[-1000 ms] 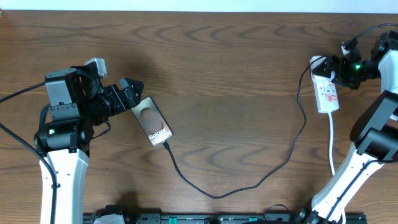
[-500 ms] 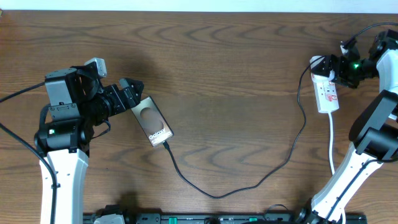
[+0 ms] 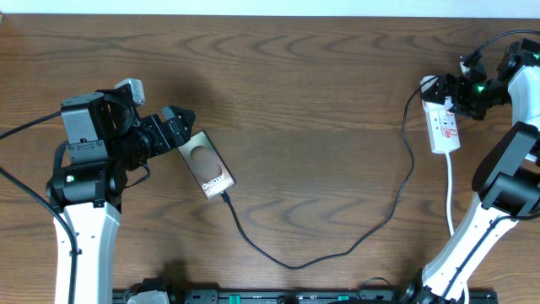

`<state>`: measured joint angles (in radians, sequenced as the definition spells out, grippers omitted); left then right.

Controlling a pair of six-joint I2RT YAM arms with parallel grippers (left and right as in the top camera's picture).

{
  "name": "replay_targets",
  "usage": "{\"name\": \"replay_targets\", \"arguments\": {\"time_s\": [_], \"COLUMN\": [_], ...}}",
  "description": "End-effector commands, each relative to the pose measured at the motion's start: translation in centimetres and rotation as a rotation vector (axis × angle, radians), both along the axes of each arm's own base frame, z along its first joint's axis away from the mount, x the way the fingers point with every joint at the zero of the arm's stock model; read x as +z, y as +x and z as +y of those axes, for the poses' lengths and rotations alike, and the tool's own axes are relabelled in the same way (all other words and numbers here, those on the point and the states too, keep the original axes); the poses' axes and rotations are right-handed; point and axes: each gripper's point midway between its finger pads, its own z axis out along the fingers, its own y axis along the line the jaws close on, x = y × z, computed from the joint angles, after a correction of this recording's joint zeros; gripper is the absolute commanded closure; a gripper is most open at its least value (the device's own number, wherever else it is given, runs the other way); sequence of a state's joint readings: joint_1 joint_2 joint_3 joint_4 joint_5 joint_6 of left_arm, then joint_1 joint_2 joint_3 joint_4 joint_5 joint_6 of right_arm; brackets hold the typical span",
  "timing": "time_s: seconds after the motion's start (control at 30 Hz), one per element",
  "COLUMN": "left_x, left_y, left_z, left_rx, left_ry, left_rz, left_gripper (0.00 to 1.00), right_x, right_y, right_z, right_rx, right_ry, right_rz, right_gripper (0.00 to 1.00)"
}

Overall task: Plug charger to phone and switch on socket
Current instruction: 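Press the orange switch beside the charger adapter with the right gripper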

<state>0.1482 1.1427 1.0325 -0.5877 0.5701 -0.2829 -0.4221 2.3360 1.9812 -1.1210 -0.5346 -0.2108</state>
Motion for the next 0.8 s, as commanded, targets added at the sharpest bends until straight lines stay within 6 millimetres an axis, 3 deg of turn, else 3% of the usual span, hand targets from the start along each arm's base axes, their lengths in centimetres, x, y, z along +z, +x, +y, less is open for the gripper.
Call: {"name": "replay_targets", "arguments": {"time_s": [0.0,0.27,0.77], "left_x": [1.5,1.5,1.5], "left_y": [0.2,0.2,0.2], "left_z": [-0.1,-0.1,-0.1], "left_rx": [-0.019,-0.019,-0.019], "left_ry": [0.016,0.016,0.016], "left_rz": [-0.044,-0.045,-0.045], "left_gripper": [0.08,0.08,0.08], "right_x": [-0.5,-2.1,-1.5], "right_y": [0.0,-1.1,-0.8], "right_z": [1.2,1.8,2.7], "right_rx": [0.005,-0.002,-0.012], "right_ry": [0.028,0.055,0.119], "right_rz": [0.016,0.056,0.040], "right_gripper": [0.01,0.01,0.01]}}
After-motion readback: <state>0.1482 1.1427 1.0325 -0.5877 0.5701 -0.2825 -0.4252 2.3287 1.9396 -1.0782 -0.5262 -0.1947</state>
